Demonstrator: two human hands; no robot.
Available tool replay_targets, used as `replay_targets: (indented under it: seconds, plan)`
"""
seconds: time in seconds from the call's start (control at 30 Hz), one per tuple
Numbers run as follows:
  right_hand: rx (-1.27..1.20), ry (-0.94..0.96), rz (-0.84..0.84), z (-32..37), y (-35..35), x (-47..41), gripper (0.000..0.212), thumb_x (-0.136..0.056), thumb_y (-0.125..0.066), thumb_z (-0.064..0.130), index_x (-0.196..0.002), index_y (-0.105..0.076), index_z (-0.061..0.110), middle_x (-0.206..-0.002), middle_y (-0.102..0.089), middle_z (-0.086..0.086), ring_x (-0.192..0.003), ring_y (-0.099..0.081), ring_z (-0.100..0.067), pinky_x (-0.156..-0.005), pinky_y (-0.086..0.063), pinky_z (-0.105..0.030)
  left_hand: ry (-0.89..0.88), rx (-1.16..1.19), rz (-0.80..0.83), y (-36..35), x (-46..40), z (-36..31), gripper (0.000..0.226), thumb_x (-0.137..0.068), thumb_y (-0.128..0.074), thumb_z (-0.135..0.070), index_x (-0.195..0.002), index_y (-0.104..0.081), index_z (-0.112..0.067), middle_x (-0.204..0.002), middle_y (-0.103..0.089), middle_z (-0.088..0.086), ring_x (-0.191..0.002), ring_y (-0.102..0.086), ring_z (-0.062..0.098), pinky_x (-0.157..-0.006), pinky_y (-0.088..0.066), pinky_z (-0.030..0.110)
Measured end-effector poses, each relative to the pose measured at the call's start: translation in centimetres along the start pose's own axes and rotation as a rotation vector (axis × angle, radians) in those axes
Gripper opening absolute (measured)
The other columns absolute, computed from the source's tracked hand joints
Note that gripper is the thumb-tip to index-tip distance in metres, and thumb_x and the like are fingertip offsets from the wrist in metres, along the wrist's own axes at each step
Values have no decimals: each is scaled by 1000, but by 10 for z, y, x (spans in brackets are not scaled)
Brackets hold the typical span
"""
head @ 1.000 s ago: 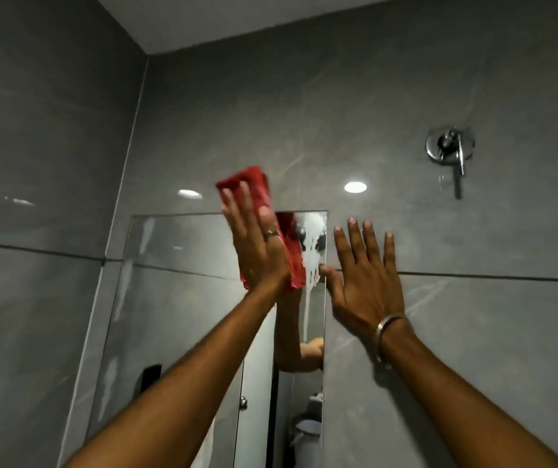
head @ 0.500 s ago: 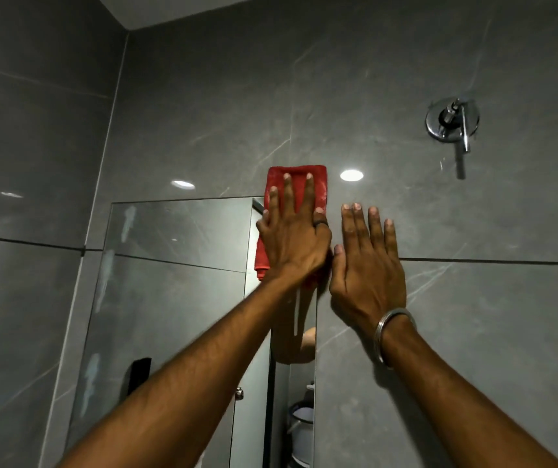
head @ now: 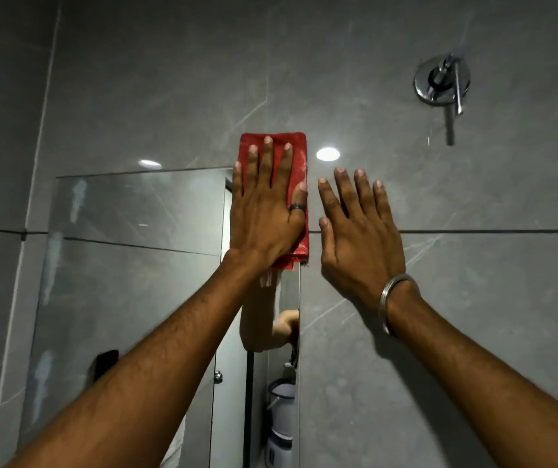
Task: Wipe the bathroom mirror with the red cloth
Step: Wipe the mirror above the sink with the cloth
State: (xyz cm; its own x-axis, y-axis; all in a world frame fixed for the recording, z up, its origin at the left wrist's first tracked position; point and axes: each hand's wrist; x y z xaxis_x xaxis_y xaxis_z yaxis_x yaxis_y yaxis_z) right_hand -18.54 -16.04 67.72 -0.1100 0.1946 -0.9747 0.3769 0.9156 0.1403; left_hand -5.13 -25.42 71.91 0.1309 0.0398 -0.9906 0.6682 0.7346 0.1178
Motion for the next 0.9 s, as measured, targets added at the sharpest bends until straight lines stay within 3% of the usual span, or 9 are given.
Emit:
replay_targets:
  seconds: [0.27, 0.53, 0.67, 0.83, 0.9]
  plan:
    - [20, -48, -40, 12, -6, 27, 68, -106, -22, 44, -166, -4, 19, -174, 2, -9, -162, 2, -29, -131, -8, -55, 46, 15, -18, -2, 34, -10, 71, -105, -22, -54, -163, -8, -15, -172, -3, 12, -160, 0, 32, -130, -1, 53]
    - [-39, -11, 7, 24, -9, 97, 69, -104, -29, 38, -165, -12, 10, -174, -7, -13, -162, -6, -30, -132, -7, -52, 44, 57, 12, -8, 144, -23, 69, -106, -31, -50, -162, -15, -13, -171, -12, 14, -159, -9, 34, -129, -5, 52]
    - [-37, 3, 44, 32, -12, 134, 68, -105, -29, 38, -164, -13, 8, -174, -8, -13, -162, -7, -30, -132, -5, -50, 47, 47, 41, -15, 201, -29, 69, -106, -23, -54, -162, -16, -14, -170, -14, 14, -158, -10, 34, -129, -4, 51]
    - [-37, 20, 69, 42, -20, 178, 67, -106, -25, 41, -163, -17, 7, -172, -17, -16, -160, -15, -34, -130, -7, -51, 57, 58, 110, -23, 294, -39, 71, -107, -26, -52, -162, 6, -21, -169, -5, 12, -158, 7, 28, -129, 4, 48]
    - [-28, 33, 82, 47, -24, 199, 68, -105, -24, 43, -163, -19, 7, -171, -19, -16, -159, -17, -34, -130, -4, -51, 51, 71, 123, -24, 332, -43, 71, -107, -27, -50, -161, 10, -23, -168, -10, 14, -158, 5, 28, -129, 2, 50]
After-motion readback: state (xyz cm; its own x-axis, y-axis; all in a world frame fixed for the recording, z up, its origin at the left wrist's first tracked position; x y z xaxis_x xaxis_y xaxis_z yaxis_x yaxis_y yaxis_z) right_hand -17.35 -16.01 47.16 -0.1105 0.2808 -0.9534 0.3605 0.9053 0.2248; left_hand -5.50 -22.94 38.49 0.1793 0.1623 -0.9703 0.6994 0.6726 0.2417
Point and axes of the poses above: each hand's wrist, its own x-axis away from the middle knuckle, its own y-axis out of the back of the hand, z = x × y
